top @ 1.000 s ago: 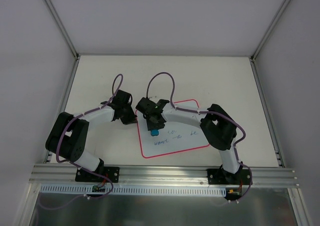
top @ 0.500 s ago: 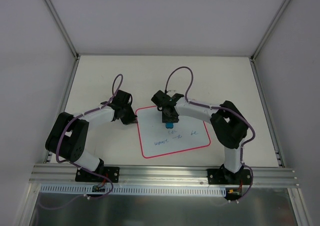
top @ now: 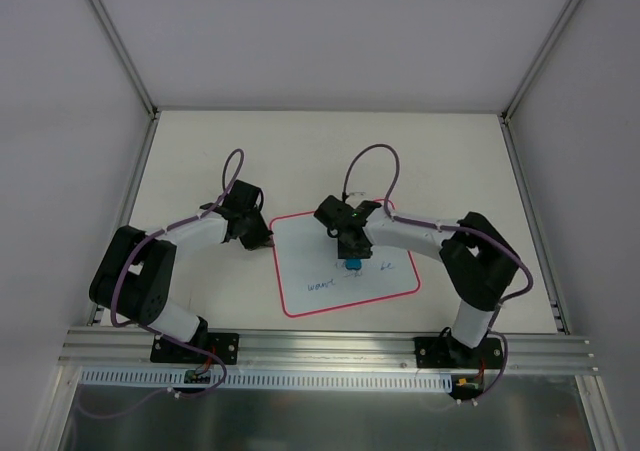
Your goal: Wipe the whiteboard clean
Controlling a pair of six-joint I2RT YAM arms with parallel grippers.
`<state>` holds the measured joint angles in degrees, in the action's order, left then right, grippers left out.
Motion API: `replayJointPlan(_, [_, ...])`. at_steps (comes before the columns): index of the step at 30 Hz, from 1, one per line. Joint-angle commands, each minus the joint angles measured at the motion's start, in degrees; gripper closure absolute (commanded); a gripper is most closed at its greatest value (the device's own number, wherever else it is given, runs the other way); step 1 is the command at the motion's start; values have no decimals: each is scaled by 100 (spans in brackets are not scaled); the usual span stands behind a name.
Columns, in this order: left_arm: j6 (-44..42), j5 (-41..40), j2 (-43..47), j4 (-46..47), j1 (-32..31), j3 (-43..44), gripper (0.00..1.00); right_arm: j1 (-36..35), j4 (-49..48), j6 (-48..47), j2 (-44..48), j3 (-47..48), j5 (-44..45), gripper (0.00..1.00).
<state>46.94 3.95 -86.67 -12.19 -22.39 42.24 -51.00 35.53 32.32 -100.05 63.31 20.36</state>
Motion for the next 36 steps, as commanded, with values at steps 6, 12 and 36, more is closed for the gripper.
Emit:
replayJointPlan(6, [-106,-201,-7,-636,42,-251,100,-1061,-55,64,-1508,1473,-981,100])
replayJointPlan(12, [-123,-245,28,-636,51,-286,100,-728,68,195,-1070,895,-534,100])
replayJointPlan(36, [-159,-122,-43,-645,174,-181,100,1225,-343,813,2157,-2631,-365,100])
